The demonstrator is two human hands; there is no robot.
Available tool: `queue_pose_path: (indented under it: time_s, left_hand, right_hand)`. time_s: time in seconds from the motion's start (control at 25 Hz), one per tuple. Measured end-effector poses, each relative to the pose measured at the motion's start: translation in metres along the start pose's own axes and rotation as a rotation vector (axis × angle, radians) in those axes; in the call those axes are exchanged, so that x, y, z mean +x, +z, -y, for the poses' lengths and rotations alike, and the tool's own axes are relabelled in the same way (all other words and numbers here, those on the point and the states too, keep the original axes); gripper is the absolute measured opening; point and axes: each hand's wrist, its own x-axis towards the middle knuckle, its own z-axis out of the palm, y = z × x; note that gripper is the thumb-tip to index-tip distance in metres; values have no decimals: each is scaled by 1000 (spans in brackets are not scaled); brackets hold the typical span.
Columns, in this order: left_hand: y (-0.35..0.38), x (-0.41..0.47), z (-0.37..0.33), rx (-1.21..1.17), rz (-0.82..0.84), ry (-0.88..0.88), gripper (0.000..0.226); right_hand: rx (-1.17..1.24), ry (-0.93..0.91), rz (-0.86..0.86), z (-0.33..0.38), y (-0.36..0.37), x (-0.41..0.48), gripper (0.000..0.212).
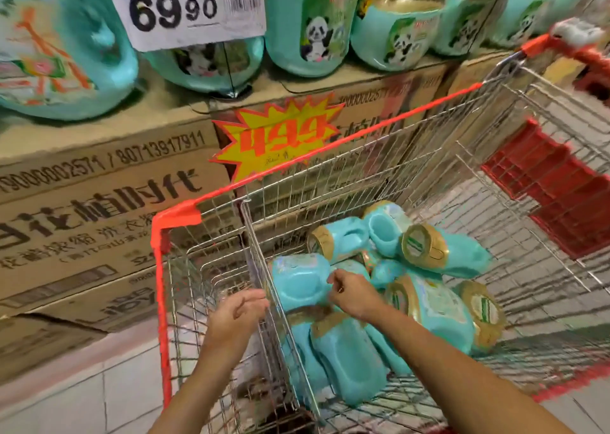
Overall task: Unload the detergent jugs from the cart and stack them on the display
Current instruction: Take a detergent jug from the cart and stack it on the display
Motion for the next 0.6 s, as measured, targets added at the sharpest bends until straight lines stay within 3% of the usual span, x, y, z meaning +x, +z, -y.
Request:
queue_pose_path:
  time_s: [0.24, 0.4, 0.48, 0.6]
  left_hand:
    - [4, -2, 11, -23, -143, -48, 22]
    - [6, -17, 25, -54, -226, -158, 19]
    - [9, -23, 33, -87, -261, -193, 19]
    - [8, -29, 35, -123, -293, -192, 21]
  right_hand:
    - [-273, -202, 290, -16, 74, 58, 57]
    - [-546, -279, 386, -22, 99, 78, 58]
    - [-651, -286, 373, -16, 101, 85, 51]
    - [-625, -236, 280, -2, 91, 94, 44]
